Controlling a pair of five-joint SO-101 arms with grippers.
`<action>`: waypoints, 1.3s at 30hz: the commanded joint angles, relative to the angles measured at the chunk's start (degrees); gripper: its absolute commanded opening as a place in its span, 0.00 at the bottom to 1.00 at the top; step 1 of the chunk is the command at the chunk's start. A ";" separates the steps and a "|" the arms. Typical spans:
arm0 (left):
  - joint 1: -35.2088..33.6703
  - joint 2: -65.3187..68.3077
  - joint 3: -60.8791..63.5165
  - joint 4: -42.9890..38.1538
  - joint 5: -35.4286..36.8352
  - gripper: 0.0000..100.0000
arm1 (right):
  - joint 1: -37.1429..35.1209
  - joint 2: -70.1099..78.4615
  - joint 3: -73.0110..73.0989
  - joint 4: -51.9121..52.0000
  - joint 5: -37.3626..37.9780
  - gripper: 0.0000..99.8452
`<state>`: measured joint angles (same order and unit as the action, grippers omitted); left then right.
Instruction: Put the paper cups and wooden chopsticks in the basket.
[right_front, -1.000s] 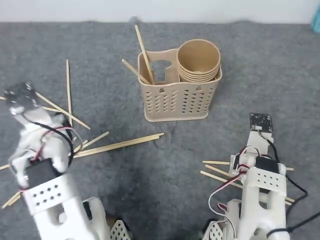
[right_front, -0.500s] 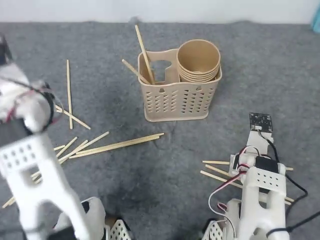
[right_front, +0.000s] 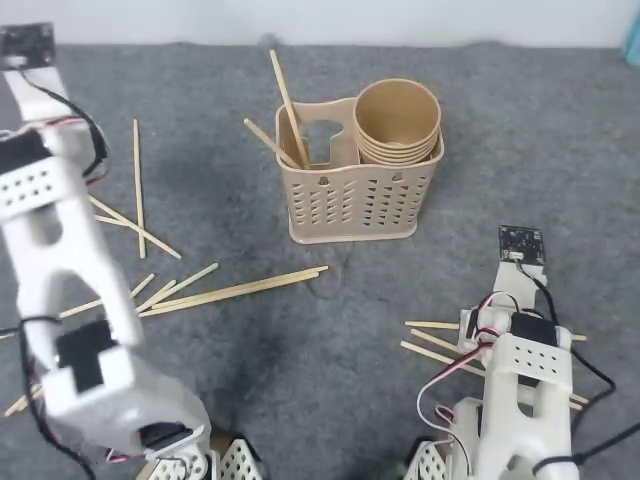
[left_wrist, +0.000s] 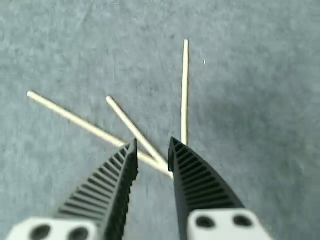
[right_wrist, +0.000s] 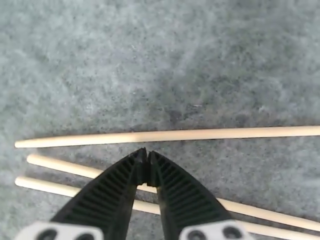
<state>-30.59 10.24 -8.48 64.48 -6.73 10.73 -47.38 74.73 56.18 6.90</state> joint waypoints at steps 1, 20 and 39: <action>-0.09 5.36 -6.55 -4.57 -0.62 0.09 | -0.48 -0.84 -0.35 -0.92 1.23 0.01; 3.16 56.70 -59.91 -4.66 -0.26 0.09 | -0.84 -1.01 -0.35 -0.92 1.67 0.01; 5.45 82.37 -81.98 -7.74 4.31 0.09 | -1.01 -1.19 -0.35 -0.92 1.67 0.01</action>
<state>-25.14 92.18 -89.89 57.63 -3.12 10.29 -47.38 74.73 56.18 7.78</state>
